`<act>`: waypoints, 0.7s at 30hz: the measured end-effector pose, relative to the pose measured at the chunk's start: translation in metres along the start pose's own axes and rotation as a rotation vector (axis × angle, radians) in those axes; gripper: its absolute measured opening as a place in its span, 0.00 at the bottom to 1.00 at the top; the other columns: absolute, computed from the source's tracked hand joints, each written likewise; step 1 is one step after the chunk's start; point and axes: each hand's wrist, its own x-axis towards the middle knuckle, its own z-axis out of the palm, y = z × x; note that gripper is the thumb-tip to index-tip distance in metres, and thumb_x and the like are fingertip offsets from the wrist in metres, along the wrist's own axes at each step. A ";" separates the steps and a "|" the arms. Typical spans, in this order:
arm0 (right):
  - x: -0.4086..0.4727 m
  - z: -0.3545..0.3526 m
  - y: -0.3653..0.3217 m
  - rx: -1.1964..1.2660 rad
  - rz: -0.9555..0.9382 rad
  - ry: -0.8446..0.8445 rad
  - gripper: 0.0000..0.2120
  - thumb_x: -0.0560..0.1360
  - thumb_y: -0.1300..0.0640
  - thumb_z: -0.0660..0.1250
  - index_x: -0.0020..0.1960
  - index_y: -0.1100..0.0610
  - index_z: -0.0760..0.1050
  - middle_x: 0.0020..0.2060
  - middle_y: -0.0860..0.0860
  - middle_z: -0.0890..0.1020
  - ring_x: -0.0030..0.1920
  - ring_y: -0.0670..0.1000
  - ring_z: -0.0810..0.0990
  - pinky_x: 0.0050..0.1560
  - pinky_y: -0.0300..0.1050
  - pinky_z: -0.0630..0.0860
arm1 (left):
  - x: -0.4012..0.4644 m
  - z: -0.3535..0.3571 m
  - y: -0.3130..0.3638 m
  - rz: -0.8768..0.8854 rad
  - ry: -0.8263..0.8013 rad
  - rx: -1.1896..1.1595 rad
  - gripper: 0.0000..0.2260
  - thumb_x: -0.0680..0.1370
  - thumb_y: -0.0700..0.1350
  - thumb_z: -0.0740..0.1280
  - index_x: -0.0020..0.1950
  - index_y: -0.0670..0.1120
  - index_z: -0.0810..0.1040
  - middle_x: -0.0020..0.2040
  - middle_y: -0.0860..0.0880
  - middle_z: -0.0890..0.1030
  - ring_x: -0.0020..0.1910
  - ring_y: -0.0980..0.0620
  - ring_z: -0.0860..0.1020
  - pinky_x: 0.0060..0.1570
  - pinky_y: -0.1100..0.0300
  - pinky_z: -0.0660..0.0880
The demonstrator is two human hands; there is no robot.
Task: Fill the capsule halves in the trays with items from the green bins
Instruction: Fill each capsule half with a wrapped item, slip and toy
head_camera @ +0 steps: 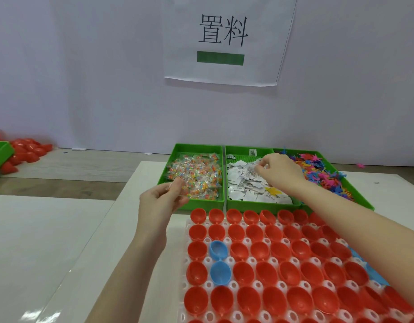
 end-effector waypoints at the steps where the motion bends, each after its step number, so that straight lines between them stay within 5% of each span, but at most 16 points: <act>1: 0.001 -0.002 0.002 0.086 0.047 -0.048 0.13 0.76 0.55 0.59 0.48 0.62 0.79 0.22 0.48 0.75 0.29 0.50 0.75 0.35 0.41 0.70 | 0.000 0.001 0.001 -0.034 -0.034 0.006 0.05 0.77 0.43 0.65 0.44 0.44 0.79 0.40 0.51 0.82 0.36 0.60 0.80 0.38 0.70 0.75; 3: 0.002 -0.007 0.004 0.203 0.090 -0.175 0.12 0.75 0.59 0.58 0.44 0.67 0.76 0.19 0.49 0.73 0.27 0.52 0.71 0.47 0.49 0.75 | 0.000 0.002 0.002 -0.064 -0.112 0.054 0.06 0.79 0.43 0.63 0.48 0.45 0.79 0.46 0.51 0.81 0.39 0.59 0.81 0.42 0.68 0.76; 6: -0.005 -0.015 0.004 0.219 0.069 -0.303 0.08 0.76 0.61 0.56 0.39 0.61 0.70 0.21 0.51 0.73 0.30 0.53 0.71 0.54 0.54 0.74 | -0.004 0.004 0.004 -0.066 -0.184 0.097 0.05 0.78 0.42 0.63 0.48 0.46 0.79 0.43 0.51 0.81 0.37 0.60 0.81 0.40 0.69 0.76; 9: -0.017 -0.026 -0.004 0.394 0.045 -0.267 0.06 0.76 0.61 0.60 0.41 0.58 0.72 0.17 0.48 0.71 0.24 0.48 0.69 0.39 0.40 0.74 | -0.011 0.008 0.008 -0.006 -0.166 0.058 0.04 0.75 0.40 0.68 0.41 0.47 0.80 0.34 0.51 0.83 0.33 0.58 0.82 0.34 0.71 0.76; 12: -0.040 -0.038 -0.028 0.798 0.038 -0.249 0.05 0.75 0.61 0.64 0.42 0.61 0.76 0.15 0.46 0.68 0.17 0.43 0.62 0.20 0.32 0.60 | -0.017 0.014 0.011 0.056 -0.139 0.007 0.02 0.72 0.39 0.71 0.42 0.46 0.81 0.34 0.50 0.84 0.34 0.55 0.83 0.35 0.70 0.76; 16: -0.075 -0.039 -0.065 0.873 -0.109 -0.301 0.07 0.73 0.59 0.67 0.37 0.57 0.78 0.15 0.46 0.68 0.16 0.42 0.63 0.22 0.29 0.63 | -0.028 0.023 0.021 0.000 -0.250 -0.095 0.03 0.70 0.41 0.70 0.42 0.46 0.82 0.37 0.49 0.85 0.37 0.54 0.83 0.37 0.70 0.76; 21: -0.087 -0.033 -0.085 0.765 -0.134 -0.103 0.08 0.74 0.59 0.67 0.36 0.58 0.76 0.13 0.47 0.69 0.14 0.42 0.64 0.20 0.28 0.60 | -0.034 0.023 0.036 -0.044 -0.334 -0.095 0.13 0.71 0.52 0.66 0.46 0.44 0.82 0.43 0.48 0.85 0.43 0.56 0.82 0.44 0.66 0.78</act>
